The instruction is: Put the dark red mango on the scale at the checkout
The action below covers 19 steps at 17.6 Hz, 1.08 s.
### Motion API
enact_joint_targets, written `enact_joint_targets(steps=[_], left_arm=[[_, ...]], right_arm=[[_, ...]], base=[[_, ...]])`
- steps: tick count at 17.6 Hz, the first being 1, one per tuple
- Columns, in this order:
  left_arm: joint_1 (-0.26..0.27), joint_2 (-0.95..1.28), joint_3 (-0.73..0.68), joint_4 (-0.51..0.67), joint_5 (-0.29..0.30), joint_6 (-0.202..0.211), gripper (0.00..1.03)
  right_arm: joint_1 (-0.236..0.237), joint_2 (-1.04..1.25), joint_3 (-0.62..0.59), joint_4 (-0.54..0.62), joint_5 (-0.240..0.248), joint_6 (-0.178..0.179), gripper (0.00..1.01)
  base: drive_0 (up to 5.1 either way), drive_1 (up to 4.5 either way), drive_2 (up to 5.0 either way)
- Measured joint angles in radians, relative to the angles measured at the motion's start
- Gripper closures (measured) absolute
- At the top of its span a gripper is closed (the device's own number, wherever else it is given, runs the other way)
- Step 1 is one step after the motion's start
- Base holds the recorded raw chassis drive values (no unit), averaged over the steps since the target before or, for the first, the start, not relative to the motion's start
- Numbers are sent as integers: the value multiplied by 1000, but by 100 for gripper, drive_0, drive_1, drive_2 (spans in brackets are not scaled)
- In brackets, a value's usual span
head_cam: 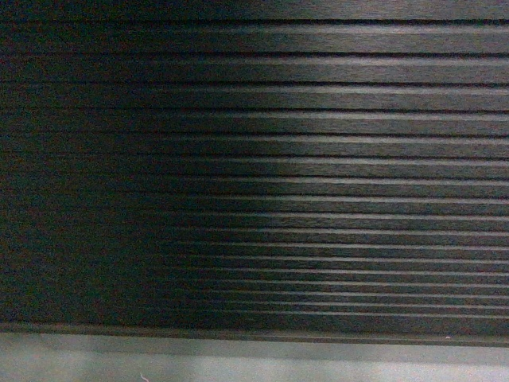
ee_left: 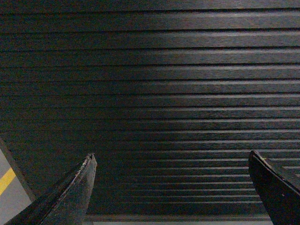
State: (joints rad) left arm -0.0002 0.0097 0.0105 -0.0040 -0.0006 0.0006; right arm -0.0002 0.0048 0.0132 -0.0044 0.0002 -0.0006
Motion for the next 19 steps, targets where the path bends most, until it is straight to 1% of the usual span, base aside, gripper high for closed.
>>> enact_joint_targets(steps=[19], left_arm=[[0, 0, 0, -2, 2, -1, 5]], right_arm=[[0, 0, 0, 1, 0, 0, 3]], base=[[0, 0, 0]])
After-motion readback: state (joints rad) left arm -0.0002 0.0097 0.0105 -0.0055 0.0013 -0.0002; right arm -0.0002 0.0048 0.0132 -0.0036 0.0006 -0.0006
